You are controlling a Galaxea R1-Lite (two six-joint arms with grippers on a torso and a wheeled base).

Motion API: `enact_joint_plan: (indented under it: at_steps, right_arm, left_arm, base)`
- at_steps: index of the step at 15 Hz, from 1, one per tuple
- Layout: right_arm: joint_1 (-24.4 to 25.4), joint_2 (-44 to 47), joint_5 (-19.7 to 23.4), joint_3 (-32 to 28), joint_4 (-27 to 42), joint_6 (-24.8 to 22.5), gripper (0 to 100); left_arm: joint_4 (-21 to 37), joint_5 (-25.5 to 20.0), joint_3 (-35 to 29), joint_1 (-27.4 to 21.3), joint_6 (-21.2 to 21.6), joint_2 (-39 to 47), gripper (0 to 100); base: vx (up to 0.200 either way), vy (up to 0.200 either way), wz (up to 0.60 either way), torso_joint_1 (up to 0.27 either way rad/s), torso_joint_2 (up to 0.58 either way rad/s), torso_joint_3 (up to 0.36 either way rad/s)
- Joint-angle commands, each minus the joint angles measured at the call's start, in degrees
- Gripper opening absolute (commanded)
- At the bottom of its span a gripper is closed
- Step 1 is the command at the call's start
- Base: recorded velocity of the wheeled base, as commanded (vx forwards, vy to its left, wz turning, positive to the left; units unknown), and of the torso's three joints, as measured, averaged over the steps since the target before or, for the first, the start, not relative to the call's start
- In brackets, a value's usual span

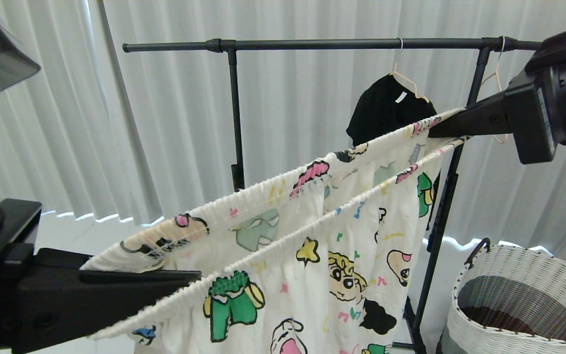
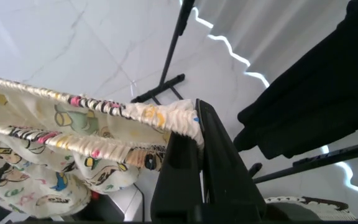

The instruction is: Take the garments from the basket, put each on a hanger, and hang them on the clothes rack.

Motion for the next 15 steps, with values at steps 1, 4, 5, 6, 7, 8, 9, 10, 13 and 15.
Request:
enact_joint_plan:
  at_steps: [1,4,5,6,7,8,9,10,13,15]
  right_arm:
    - [0.03,-0.18,-0.12,0.12,0.09,0.06,0]
    - [0.03,-2.73,-0.12,0.47,4.57,0.06,0]
    - [0.03,-4.22,-0.12,0.47,7.30,0.06,0]
    - [0.03,-5.98,0.06,0.56,10.72,0.06,0]
    - [0.30,-7.21,0.67,0.64,14.06,0.06,0]
    - [0.65,-8.53,2.08,1.88,15.56,-0.03,0]
    - [0.82,-9.05,2.43,2.75,15.47,-0.03,0]
    - [0.91,-9.67,2.43,3.98,15.29,0.06,0]
    - [0.82,-9.84,2.52,4.07,15.12,0.14,100]
    - [0.91,-9.84,2.52,4.16,15.03,0.14,100]
  left_arm:
    - [0.03,0.12,0.02,-0.77,-0.01,-0.39,0]
    - [-0.76,2.06,-1.30,-0.15,0.60,1.19,0]
    - [-2.69,4.43,-3.67,0.90,0.69,3.39,0]
    - [-3.75,7.24,-6.22,1.08,0.69,6.02,0]
    - [-3.75,9.09,-8.51,1.08,0.69,8.31,0]
    - [-3.75,10.93,-10.53,1.08,0.60,10.86,0]
    - [-3.83,11.72,-11.06,1.16,0.60,11.83,0]
    - [-3.83,13.04,-11.67,1.16,0.60,13.06,0]
    - [-3.83,13.04,-11.58,1.08,0.60,13.14,0]
    - [-3.83,13.04,-11.58,1.16,0.60,12.97,0]
  base:
    - [0.000,0.000,0.00,0.000,0.00,0.000]
    - [0.000,0.000,0.00,0.000,0.00,0.000]
    - [0.000,0.000,0.00,0.000,0.00,0.000]
    - [0.000,0.000,0.00,0.000,0.00,0.000]
    - [0.000,0.000,0.00,0.000,0.00,0.000]
    - [0.000,0.000,0.00,0.000,0.00,0.000]
    - [0.000,0.000,0.00,0.000,0.00,0.000]
    - [0.000,0.000,0.00,0.000,0.00,0.000]
    - [0.000,0.000,0.00,0.000,0.00,0.000]
    - [0.000,0.000,0.00,0.000,0.00,0.000]
